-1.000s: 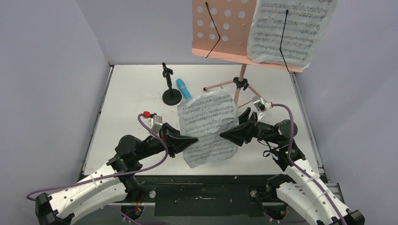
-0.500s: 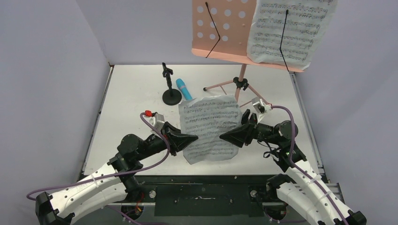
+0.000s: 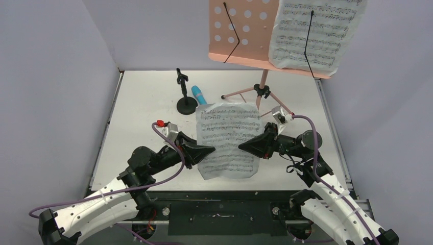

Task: Set up the instrument practice props

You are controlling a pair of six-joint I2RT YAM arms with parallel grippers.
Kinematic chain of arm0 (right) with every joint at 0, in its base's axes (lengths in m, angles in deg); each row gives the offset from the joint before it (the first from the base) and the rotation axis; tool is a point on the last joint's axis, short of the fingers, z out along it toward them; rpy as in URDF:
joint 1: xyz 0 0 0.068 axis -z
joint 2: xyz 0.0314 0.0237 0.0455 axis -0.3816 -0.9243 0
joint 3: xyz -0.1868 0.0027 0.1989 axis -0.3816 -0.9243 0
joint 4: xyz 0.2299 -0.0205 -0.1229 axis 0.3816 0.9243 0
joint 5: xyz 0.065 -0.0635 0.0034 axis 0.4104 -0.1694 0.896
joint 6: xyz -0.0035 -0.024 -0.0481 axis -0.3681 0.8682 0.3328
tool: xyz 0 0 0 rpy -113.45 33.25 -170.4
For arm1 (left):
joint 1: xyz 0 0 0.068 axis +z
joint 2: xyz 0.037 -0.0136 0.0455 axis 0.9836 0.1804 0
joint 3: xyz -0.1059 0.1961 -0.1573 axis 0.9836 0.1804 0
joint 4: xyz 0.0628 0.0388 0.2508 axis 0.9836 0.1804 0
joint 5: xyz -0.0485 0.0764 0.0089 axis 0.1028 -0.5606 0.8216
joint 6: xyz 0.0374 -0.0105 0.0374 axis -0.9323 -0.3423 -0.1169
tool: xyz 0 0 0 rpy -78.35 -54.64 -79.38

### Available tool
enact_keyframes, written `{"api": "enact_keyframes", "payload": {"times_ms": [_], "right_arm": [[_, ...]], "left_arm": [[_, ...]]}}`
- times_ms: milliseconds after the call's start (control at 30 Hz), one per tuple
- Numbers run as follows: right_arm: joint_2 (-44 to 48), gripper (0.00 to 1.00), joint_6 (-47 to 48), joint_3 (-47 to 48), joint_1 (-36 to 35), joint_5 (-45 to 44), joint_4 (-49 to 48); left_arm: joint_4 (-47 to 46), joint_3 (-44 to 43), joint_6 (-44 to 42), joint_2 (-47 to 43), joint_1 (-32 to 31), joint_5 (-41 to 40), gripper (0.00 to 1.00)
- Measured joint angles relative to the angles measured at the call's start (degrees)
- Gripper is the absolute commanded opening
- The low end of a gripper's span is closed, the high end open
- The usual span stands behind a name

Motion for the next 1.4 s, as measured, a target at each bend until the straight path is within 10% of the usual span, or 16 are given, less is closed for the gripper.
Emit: {"api": "enact_keyframes", "payload": {"times_ms": [233,567,967,1400], "right_arm": [[0.0,0.05,1.3,0.6,0.0,-0.9,2.1],[0.3,0.05,3.2,0.7,0.0,-2.3,4.6],[0.4,0.05,4.9,0.8,0.0,-3.2,6.6],[1.2,0.05,11.2,3.5,0.0,-13.8,17.6]], "left_arm": [[-0.9,0.4,-0.1,0.0,0.0,-1.1,0.68],[-2.2,1.7,-0.2,-0.9,0.0,-4.2,1.00],[0.3,3.1,0.8,-1.4,3.2,-11.4,0.96],[4.0,11.3,15.4,3.3,25.6,-8.9,0.96]]}}
